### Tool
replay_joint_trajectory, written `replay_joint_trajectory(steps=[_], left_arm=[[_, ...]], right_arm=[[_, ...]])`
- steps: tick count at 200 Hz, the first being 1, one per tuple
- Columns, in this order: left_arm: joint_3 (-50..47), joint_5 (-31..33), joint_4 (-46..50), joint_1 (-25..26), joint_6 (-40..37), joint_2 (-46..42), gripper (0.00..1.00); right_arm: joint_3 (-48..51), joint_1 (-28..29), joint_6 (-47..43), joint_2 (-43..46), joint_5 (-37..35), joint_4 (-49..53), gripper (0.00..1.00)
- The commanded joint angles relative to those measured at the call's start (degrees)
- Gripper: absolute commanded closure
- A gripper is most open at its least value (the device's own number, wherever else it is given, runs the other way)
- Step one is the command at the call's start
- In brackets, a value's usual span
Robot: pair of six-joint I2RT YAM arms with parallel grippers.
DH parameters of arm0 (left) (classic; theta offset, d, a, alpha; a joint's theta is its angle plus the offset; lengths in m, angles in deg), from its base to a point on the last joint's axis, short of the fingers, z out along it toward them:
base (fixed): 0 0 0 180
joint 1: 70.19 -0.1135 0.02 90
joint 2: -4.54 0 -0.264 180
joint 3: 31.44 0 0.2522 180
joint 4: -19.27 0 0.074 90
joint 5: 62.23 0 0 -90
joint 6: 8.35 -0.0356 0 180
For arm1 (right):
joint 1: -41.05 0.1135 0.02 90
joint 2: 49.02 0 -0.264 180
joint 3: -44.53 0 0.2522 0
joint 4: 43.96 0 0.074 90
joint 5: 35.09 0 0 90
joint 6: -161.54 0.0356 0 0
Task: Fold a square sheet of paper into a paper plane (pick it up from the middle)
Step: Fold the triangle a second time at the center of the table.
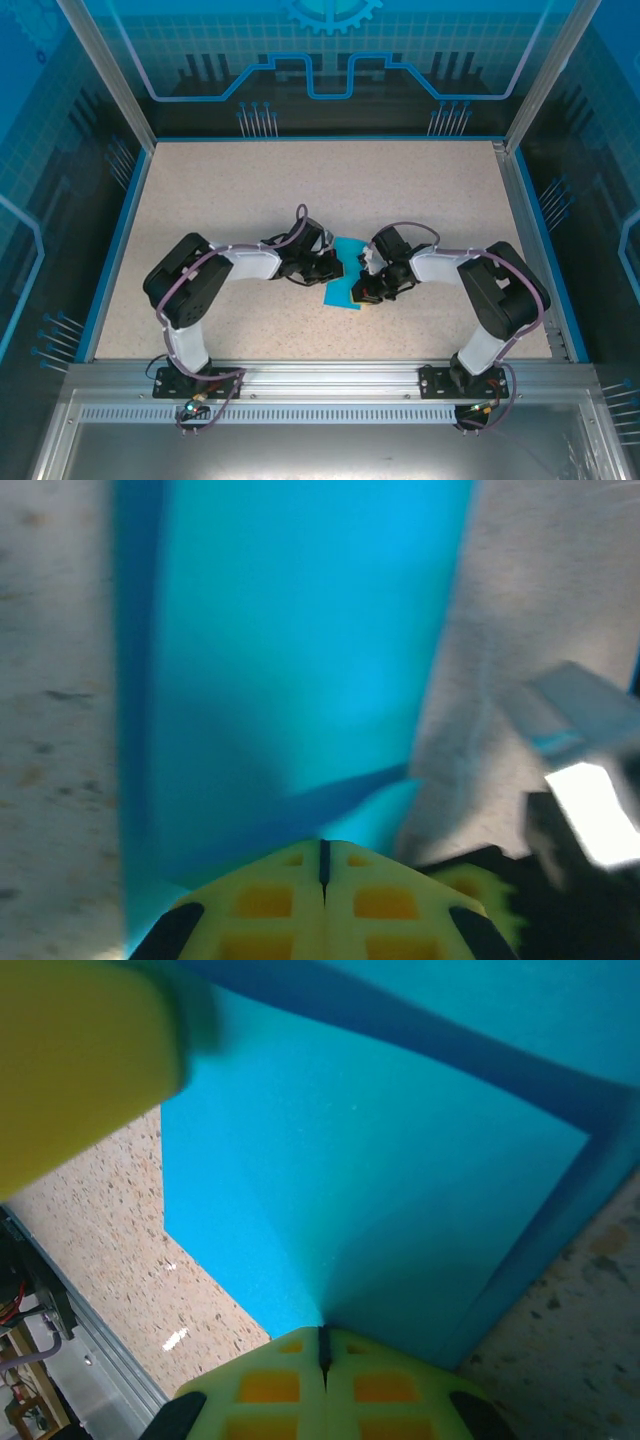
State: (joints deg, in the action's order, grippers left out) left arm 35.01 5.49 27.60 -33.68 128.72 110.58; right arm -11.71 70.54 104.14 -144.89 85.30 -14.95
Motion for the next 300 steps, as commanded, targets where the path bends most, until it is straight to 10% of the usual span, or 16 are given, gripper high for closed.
replay_joint_trajectory(steps=[1, 195, 300], left_arm=[[0.1, 1.4, -0.6, -0.3, 1.0, 2.2, 1.00], [-2.1, 2.1, -0.8, -0.5, 2.2, 4.0, 1.00], [-5.0, 3.1, -2.5, -2.1, 4.1, 4.4, 1.00]], right_arm=[[-1.0, -0.8, 0.5, 2.2, -0.2, 4.1, 1.00], [-7.5, 2.1, -0.4, -6.5, -3.7, 5.3, 0.93], [6.1, -1.2, -1.1, 2.3, 1.5, 3.3, 0.86]])
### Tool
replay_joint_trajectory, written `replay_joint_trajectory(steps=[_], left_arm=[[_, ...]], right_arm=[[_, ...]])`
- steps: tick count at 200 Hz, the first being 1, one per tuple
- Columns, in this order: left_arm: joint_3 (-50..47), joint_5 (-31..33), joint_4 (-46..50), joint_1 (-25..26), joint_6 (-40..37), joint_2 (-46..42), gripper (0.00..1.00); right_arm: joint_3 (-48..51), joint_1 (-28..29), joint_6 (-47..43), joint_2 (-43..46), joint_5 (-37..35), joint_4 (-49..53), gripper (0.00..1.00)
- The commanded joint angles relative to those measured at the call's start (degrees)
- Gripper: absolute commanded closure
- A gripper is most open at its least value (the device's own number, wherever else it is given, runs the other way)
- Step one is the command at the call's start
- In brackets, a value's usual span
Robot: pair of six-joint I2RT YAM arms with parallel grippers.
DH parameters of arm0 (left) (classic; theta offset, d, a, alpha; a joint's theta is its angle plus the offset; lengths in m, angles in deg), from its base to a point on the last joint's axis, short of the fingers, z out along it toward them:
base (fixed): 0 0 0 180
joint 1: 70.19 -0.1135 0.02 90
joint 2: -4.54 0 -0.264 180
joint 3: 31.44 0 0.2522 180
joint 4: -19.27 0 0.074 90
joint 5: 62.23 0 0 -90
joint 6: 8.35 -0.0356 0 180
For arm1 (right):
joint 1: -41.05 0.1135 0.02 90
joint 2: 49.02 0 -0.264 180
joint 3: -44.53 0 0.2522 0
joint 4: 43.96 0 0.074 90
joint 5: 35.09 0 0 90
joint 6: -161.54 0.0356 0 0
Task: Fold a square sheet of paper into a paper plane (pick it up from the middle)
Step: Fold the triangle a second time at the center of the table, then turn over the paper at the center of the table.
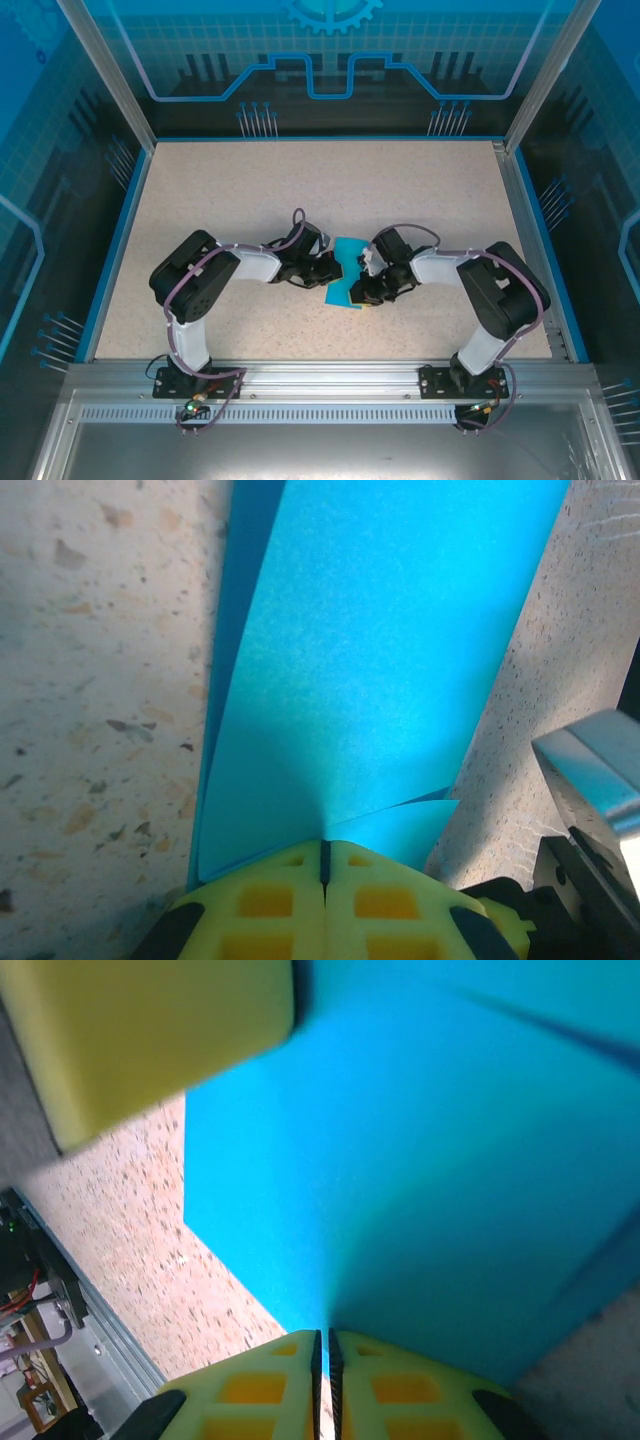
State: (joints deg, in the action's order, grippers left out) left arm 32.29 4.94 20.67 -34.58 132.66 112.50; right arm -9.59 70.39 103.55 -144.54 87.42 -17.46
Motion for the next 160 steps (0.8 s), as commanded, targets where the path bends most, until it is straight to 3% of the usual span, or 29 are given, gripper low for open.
replay_joint_trajectory(steps=[1, 41, 71, 160], left_arm=[[-2.3, 3.7, 4.4, -1.2, 0.2, 2.5, 1.00], [-2.3, 2.4, 3.4, -1.1, 0.0, 1.8, 1.00], [-0.7, 0.3, 3.1, -0.6, -0.6, 0.6, 1.00], [2.5, -0.7, 5.4, 0.2, -1.6, -0.7, 0.99]], right_arm=[[4.1, -1.2, -0.5, 2.1, -0.6, 5.9, 0.86], [7.5, -3.9, -1.1, 6.7, -0.6, 7.1, 0.84], [6.0, -6.7, 0.5, 10.1, -0.9, 4.8, 0.73], [-2.5, -8.7, 5.4, -0.3, -3.0, -0.2, 0.66]])
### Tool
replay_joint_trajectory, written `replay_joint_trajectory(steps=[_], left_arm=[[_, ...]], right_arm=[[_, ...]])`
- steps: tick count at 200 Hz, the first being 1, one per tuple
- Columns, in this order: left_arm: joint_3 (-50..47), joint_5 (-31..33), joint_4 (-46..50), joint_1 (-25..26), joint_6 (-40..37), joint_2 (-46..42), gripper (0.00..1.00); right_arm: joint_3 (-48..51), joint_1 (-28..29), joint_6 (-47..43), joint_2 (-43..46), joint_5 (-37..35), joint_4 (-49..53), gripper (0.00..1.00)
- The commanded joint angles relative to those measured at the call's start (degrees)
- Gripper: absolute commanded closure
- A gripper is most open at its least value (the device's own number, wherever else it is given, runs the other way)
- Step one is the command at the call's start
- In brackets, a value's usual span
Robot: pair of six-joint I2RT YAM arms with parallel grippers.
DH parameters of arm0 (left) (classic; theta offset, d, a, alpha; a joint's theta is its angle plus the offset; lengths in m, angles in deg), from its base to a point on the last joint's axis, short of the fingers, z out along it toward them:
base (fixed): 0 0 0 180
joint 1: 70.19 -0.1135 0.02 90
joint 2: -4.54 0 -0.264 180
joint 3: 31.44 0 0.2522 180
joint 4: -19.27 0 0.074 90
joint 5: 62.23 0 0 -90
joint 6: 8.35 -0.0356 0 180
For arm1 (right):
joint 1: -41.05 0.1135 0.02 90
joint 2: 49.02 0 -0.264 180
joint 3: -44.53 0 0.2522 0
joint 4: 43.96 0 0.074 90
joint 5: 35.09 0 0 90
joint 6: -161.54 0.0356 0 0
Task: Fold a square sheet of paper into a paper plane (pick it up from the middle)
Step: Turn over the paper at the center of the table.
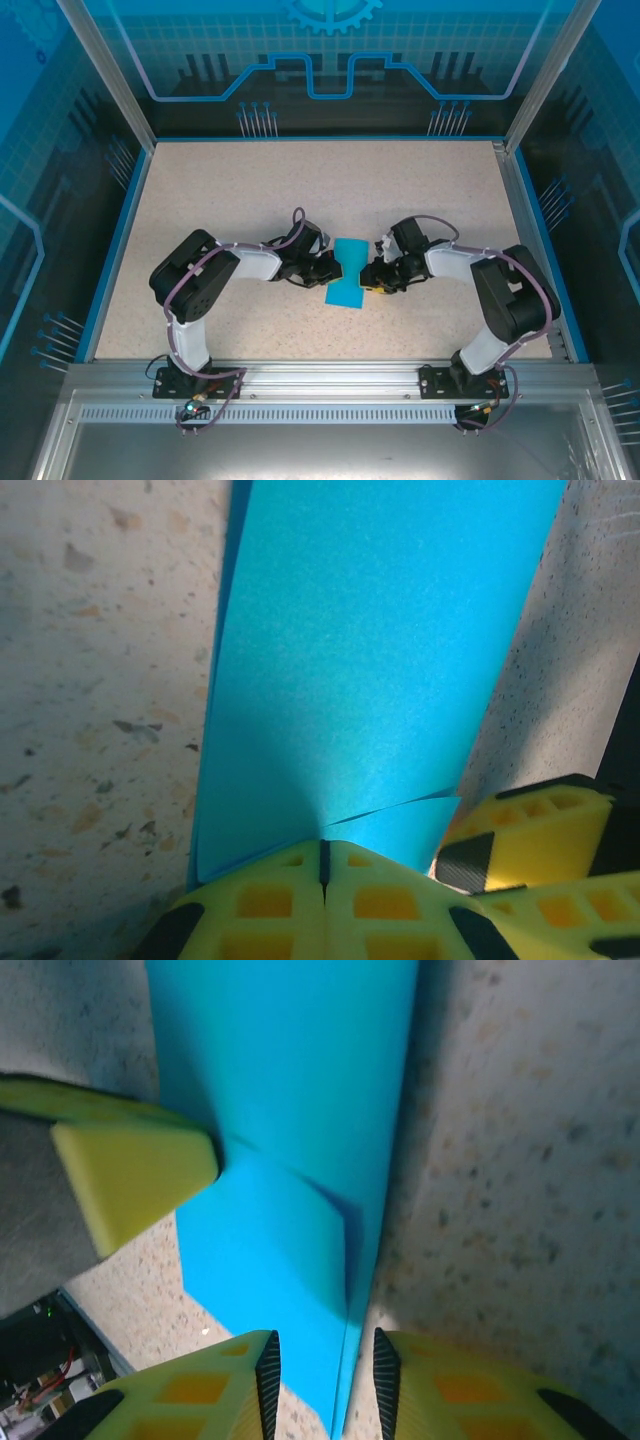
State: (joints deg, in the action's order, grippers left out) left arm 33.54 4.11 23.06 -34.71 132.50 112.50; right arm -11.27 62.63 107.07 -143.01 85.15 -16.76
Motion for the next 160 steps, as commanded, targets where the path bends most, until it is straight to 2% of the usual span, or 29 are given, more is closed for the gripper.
replay_joint_trajectory(steps=[1, 61, 126, 160], left_arm=[[1.2, 0.1, 3.0, 0.3, -1.4, -0.7, 1.00], [2.1, -0.4, 3.6, 0.3, -2.2, -0.1, 0.99], [2.8, -0.4, 4.7, 0.3, -2.4, -0.8, 0.98], [2.3, 0.2, 4.7, 0.2, -2.2, -1.5, 0.96]], right_arm=[[-0.9, -0.9, 2.0, -1.9, -0.7, -1.0, 0.66], [-0.4, -0.9, 3.4, -2.1, 2.3, -4.2, 0.72], [-0.7, -1.0, 3.4, -2.4, 3.1, -4.9, 0.68], [1.1, -1.0, 4.0, -1.6, 5.0, -9.1, 0.68]])
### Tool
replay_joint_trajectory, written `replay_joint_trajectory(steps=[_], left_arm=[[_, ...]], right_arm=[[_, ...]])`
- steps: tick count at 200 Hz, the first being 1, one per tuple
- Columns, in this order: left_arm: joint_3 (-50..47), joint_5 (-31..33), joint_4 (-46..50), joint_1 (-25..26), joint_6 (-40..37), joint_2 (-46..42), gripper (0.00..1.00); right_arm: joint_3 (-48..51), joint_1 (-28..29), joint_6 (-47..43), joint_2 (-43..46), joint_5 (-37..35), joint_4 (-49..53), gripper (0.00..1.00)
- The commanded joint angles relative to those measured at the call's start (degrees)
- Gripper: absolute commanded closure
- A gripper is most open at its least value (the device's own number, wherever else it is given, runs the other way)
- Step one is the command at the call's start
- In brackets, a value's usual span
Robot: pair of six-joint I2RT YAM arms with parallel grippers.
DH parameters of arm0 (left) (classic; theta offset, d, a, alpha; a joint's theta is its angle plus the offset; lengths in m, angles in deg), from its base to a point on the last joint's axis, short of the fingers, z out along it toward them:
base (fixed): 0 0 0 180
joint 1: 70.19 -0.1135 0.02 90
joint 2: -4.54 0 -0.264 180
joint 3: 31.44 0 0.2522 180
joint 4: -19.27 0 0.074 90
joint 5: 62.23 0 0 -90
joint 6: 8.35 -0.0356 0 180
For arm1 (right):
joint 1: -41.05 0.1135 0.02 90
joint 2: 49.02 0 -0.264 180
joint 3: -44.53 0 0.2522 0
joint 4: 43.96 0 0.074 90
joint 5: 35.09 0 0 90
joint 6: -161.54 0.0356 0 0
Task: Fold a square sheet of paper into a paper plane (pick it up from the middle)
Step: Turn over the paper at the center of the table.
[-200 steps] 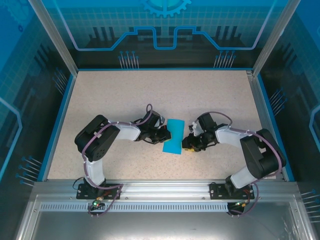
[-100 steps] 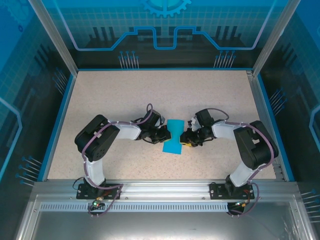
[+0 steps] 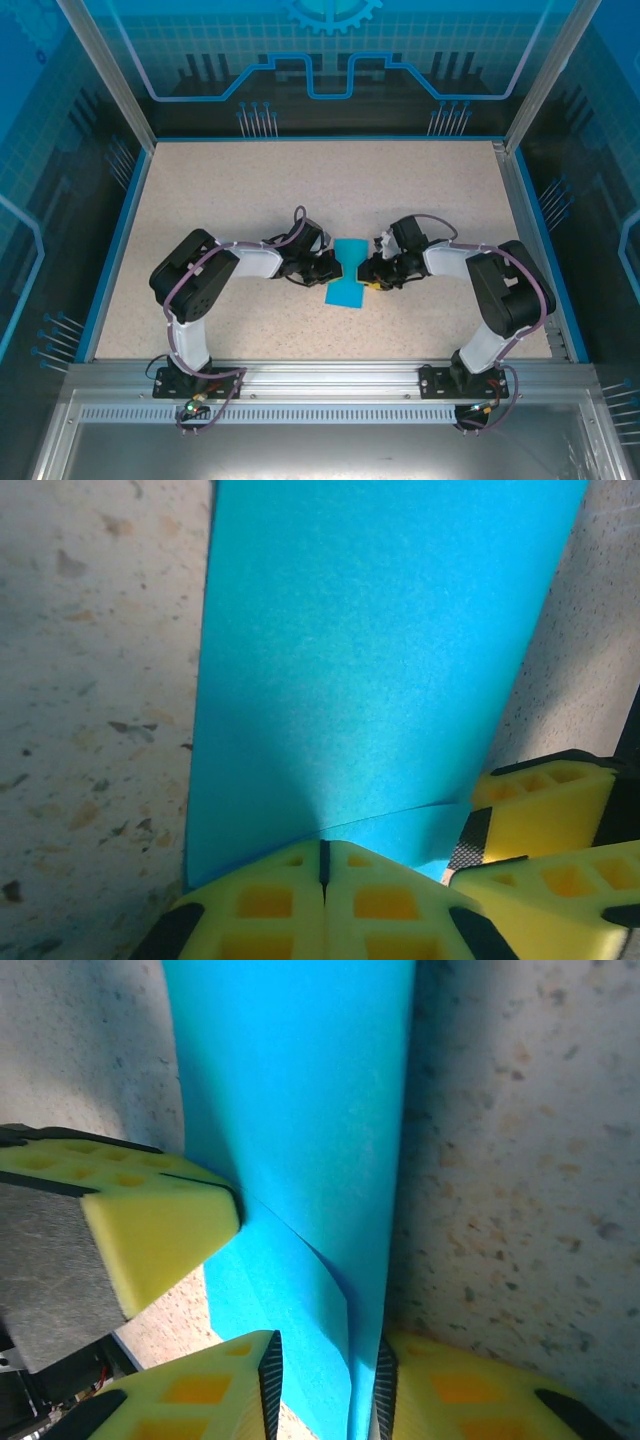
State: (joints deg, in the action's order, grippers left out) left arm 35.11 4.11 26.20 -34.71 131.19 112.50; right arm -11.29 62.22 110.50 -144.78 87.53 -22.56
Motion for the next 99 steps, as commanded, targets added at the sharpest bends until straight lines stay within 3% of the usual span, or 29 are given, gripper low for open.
replay_joint_trajectory(steps=[1, 53, 99], left_arm=[[0.7, 0.1, 1.6, 0.2, -0.8, -1.6, 0.96], [0.6, 0.7, 0.9, 0.2, -0.4, -2.9, 0.93], [-2.5, 6.0, 0.1, 0.2, 0.1, -8.8, 0.91]], right_arm=[[1.2, -0.6, 0.5, 0.1, 2.6, -3.4, 0.68], [3.8, -0.8, 1.3, -0.6, 4.7, -9.7, 0.70], [3.8, -0.9, -0.3, 1.7, 6.3, -9.0, 0.83]])
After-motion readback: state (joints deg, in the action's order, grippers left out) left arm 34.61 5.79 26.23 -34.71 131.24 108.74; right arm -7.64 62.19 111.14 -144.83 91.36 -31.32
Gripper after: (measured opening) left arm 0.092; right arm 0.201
